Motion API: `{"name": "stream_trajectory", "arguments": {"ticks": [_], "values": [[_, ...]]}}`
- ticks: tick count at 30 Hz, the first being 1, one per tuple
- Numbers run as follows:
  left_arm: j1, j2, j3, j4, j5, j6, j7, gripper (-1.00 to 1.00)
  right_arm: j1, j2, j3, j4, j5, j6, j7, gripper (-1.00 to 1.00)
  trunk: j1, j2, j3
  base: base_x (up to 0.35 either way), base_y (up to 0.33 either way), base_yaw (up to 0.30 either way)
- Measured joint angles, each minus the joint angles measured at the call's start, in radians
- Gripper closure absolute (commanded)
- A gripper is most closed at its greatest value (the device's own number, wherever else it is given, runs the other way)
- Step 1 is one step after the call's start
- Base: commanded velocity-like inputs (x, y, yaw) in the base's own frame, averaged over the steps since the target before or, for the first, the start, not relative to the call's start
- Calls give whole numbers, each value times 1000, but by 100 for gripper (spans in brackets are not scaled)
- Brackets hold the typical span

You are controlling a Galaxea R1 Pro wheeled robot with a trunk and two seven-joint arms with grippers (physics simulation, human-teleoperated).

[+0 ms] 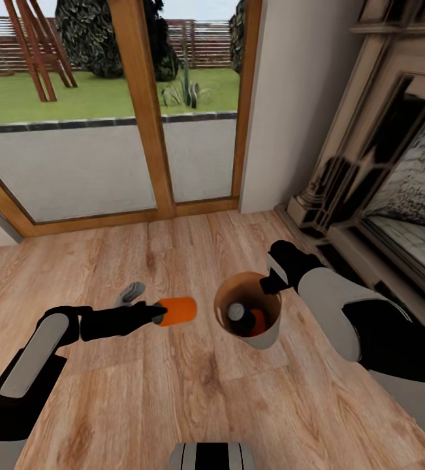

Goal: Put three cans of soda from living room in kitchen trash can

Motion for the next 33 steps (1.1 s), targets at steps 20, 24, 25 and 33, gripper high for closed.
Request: {"name": "stream_trajectory", "arguments": {"ticks": [20,24,25,33], "values": [[-16,-2,0,0,13,0,-300,100,28,27,0,-2,2,0,-4,100,0,0,0,0,0,0],[-19,-24,-1,0,15,0,-315,100,30,30,2,-2,5,0,-5,100,0,0,0,0,0,0],[-20,-39,-12,0,17,0,-316,100,29,34,3,-2,8,0,-5,100,0,0,0,0,0,0],[-20,-85,-73,0,13,0,-318,100,31,40,0,-3,1,0,-5,100,0,0,0,0,0,0]]}}
